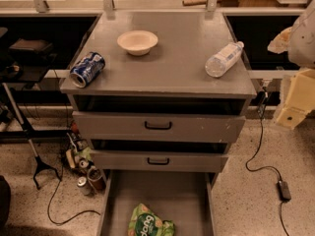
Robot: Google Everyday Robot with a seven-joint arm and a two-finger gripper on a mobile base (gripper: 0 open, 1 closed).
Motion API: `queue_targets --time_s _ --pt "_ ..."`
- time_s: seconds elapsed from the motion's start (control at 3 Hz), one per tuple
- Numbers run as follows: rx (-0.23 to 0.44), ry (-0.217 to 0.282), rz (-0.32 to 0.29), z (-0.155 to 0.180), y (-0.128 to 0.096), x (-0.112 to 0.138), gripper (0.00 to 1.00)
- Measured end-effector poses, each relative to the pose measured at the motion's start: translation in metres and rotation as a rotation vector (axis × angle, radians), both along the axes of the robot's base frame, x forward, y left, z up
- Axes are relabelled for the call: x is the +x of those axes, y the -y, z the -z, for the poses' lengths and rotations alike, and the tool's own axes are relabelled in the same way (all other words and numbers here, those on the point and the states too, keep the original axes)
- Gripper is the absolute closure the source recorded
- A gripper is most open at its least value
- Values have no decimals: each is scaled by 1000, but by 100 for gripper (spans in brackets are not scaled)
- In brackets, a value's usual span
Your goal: Pick green rice chip bag from bottom drawer and place on counter
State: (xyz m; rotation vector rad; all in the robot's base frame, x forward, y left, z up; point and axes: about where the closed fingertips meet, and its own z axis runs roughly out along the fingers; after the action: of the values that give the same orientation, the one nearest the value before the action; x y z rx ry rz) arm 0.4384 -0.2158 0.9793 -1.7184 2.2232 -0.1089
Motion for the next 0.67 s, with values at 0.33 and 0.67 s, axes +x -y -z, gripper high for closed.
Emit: queue_targets --time_s 0.33,0.67 --pt "0 0 0 0 0 0 0" --pt "0 -5 -129 17 -24 -10 0"
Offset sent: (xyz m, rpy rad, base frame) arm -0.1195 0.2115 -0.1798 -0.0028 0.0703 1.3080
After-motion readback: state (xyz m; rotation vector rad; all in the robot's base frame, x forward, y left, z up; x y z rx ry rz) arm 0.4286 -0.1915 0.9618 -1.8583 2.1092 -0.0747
